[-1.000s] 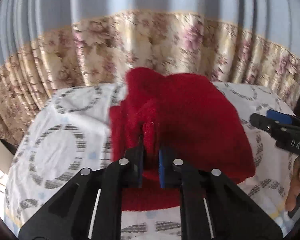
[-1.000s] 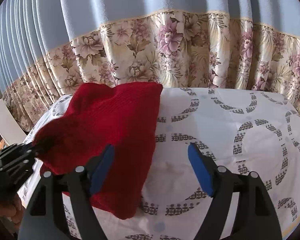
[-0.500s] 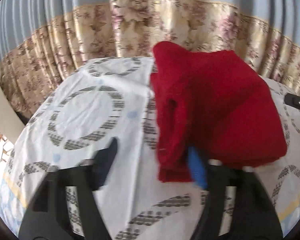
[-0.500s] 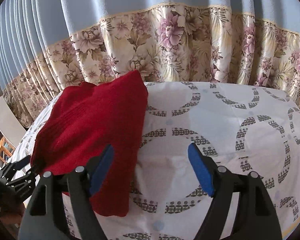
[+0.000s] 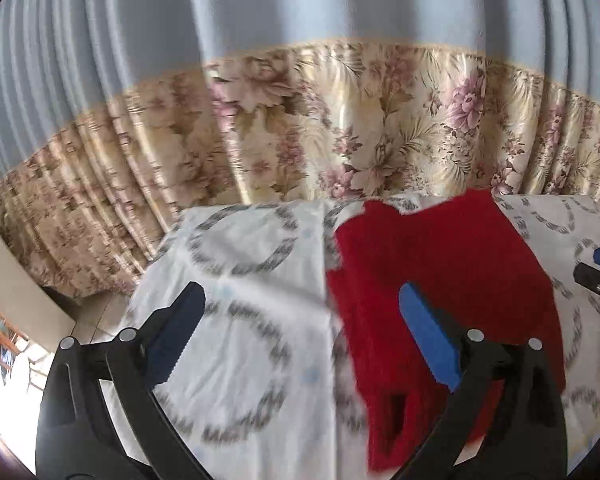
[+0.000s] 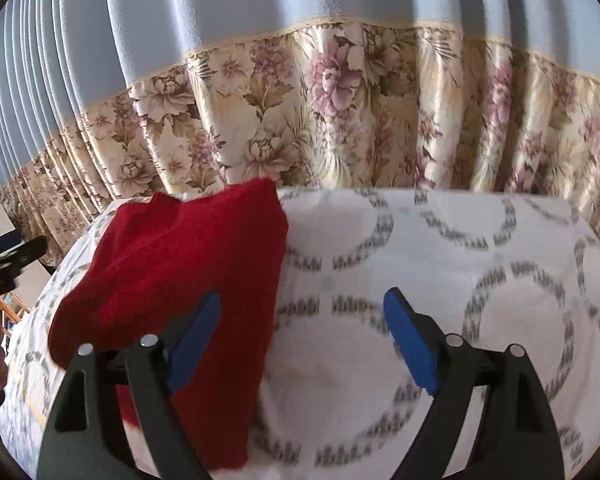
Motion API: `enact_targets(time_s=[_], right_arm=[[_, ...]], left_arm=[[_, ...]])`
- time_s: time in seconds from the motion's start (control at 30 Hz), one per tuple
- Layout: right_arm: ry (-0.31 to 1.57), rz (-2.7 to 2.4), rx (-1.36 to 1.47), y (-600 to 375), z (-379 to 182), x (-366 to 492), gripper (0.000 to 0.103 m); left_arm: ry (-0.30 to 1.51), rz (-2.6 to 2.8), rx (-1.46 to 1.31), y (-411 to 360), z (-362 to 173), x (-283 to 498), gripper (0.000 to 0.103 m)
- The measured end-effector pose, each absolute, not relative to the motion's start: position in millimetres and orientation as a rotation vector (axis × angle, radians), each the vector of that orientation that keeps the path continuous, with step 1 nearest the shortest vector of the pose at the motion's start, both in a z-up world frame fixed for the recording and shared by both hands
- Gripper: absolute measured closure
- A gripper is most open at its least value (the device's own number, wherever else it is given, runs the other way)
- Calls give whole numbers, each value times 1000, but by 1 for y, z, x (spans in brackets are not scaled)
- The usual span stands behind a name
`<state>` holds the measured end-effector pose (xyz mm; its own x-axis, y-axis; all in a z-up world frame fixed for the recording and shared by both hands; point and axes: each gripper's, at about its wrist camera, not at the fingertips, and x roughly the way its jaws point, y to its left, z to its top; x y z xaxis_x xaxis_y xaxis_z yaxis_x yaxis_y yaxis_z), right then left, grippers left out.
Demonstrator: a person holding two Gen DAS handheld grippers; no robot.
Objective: Fold small clothes
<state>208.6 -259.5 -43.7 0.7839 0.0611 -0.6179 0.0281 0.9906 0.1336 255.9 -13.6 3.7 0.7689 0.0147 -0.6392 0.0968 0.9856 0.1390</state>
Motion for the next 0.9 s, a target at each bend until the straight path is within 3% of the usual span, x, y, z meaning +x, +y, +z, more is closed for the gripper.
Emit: enact_targets(time_s=[0.27, 0.33, 0.4, 0.47, 0.63, 0.77, 0.83, 0.9], right_arm=[[697, 50, 123, -246, -46, 284, 19], [729, 69, 131, -240, -54, 303, 19], [767, 84, 123, -232, -64, 319, 19], [777, 91, 129, -227, -69, 326, 19], [736, 105, 131, -218, -62, 318, 19], [722, 120, 135, -214, -59, 304, 19], [722, 136, 141, -213, -60, 293, 19], [714, 140, 118, -209, -59, 278, 19]], left_arm=[[809, -112, 200, -47, -41, 334, 10], [821, -137, 220, -51, -49, 338, 28], [844, -177, 212, -54, -59, 342, 75], [819, -176, 247, -58, -64, 340, 90], [708, -118, 210, -40, -47, 336, 92], [750, -90, 278, -42, -81, 333, 86], [742, -77, 264, -36, -87, 330, 78], [735, -26, 234, -26, -83, 326, 42]])
